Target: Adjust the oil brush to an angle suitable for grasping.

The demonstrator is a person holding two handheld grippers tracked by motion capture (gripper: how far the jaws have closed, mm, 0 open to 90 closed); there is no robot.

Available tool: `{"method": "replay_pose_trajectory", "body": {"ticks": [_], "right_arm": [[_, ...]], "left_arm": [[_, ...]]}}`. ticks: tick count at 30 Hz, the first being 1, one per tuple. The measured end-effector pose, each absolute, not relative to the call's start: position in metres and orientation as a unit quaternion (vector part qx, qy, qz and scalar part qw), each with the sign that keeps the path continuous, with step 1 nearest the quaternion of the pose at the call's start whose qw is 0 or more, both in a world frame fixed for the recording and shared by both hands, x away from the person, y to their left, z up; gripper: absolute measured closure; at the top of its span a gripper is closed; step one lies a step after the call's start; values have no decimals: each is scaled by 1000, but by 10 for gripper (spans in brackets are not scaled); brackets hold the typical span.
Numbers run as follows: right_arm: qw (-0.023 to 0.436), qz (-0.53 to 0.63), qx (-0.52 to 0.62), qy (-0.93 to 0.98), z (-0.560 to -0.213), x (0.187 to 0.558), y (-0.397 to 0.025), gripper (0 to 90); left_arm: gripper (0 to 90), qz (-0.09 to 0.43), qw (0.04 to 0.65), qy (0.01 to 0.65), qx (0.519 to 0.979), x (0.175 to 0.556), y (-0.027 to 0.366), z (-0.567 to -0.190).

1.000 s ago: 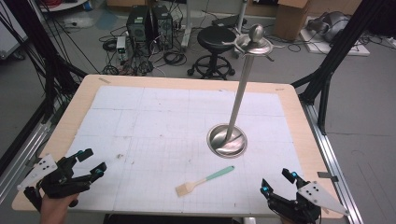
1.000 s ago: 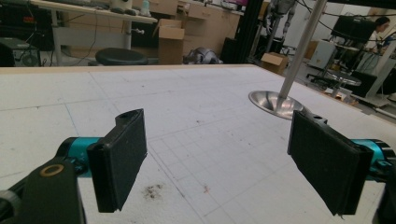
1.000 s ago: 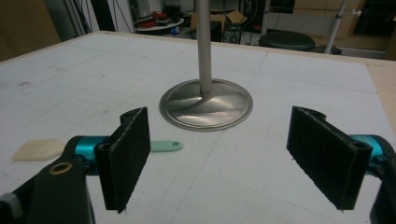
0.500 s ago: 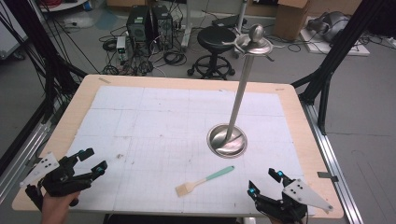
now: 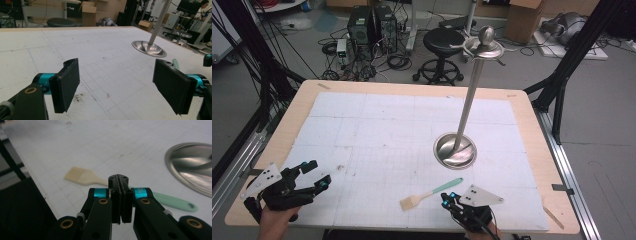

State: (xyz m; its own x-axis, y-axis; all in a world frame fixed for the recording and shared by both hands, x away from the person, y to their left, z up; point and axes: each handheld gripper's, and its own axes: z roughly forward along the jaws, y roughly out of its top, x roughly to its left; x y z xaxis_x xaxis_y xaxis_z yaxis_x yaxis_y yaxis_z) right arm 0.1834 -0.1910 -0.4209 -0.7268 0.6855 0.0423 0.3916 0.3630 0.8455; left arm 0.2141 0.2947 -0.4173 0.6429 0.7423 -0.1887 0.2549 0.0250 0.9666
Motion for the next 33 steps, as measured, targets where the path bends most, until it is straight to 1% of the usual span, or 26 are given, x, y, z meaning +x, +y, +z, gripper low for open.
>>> {"method": "replay_pose_trajectory", "body": {"ticks": [8,12,33], "right_arm": [[121,423,303,845,-439,192,-148,892],[114,401,300,858,-445,196,-133,892],[118,385,319,858,-445,224,-108,891]], "left_arm": [[220,198,615,379,663,215,297,-418],[220,198,617,382,659,214,298,-418],[224,193,616,384,660,215,297,-418]]}}
